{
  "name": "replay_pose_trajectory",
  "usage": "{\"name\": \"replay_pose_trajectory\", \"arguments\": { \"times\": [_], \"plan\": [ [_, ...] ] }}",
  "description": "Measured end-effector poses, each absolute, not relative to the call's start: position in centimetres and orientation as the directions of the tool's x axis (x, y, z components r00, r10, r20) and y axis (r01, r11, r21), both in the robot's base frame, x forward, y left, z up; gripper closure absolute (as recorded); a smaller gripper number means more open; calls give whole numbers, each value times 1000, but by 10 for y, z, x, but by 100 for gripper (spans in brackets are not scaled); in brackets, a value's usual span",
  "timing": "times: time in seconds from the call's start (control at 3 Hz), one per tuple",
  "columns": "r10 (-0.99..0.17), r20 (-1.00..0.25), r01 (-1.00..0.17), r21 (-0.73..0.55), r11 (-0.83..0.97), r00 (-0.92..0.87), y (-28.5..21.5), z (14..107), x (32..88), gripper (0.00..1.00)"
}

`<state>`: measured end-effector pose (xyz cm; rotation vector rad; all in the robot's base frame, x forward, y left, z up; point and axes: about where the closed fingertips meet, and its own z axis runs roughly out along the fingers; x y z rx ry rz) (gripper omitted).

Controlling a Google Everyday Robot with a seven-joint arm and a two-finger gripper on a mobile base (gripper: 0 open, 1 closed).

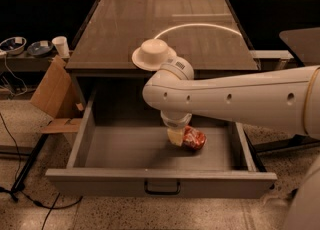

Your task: Place coke can into top drawer

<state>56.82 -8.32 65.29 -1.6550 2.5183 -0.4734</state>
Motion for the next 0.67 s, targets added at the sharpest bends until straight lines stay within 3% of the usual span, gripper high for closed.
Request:
{"name": "replay_pose_trajectory", "arguments": {
  "times": [0.67],
  "plan": [
    [-908,93,-880,-305,364,-408,-83,653,568,0]
  ]
}}
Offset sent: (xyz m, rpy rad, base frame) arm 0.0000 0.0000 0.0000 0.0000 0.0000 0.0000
